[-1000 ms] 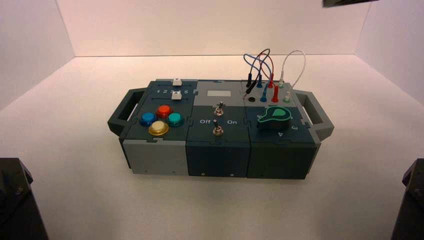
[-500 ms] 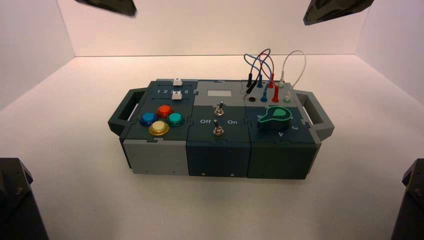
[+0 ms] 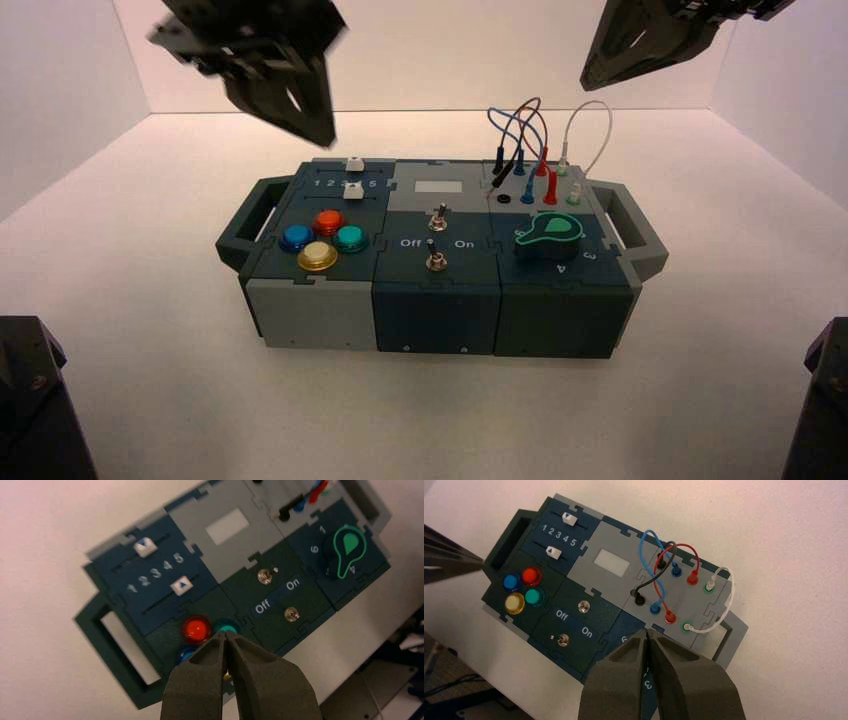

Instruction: Push the green button with the left gripper.

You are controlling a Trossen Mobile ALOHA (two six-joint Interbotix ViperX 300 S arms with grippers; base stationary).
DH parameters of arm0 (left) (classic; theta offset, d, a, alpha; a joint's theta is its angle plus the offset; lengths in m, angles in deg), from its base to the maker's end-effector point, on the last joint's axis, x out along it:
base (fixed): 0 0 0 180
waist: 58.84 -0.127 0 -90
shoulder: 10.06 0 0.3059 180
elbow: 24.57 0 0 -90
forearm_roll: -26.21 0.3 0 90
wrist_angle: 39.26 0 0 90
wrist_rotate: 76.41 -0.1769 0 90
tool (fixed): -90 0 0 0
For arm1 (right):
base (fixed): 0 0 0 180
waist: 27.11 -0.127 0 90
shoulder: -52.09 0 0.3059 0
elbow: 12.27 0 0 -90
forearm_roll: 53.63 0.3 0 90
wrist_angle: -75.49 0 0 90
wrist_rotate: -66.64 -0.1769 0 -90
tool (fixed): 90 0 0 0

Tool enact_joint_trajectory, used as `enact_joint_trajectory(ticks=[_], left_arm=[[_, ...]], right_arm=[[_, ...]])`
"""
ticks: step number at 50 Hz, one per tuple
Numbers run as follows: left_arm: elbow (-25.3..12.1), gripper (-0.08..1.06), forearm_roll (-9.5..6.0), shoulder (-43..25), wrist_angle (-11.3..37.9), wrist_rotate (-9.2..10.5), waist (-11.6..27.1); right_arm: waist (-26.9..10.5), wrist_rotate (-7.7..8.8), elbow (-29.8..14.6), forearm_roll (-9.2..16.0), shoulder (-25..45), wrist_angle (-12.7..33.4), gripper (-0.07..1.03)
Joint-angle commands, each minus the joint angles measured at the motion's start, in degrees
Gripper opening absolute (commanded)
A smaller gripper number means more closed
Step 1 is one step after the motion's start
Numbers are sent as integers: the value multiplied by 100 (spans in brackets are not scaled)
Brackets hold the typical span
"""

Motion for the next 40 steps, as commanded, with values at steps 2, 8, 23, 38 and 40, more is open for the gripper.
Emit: enact_joint_trajectory(ticks=[2, 8, 23, 38, 40], left_arm=[[-281, -3, -35, -387, -35, 35, 202], [-316, -3, -44, -686, -97, 35, 237], [-334, -3, -44, -1099, -246, 26, 237], [-439, -3, -35, -1503, -334, 0, 237], [-457, -3, -18, -1547, -325, 0, 237]], right_arm=[[-26, 26, -202, 18, 53, -18, -2], [-26, 26, -202, 26, 53, -9, -2], [-26, 26, -202, 18, 53, 0, -2], [-26, 26, -202, 9, 53, 0, -2], [-26, 26, -202, 9, 53, 0, -2]])
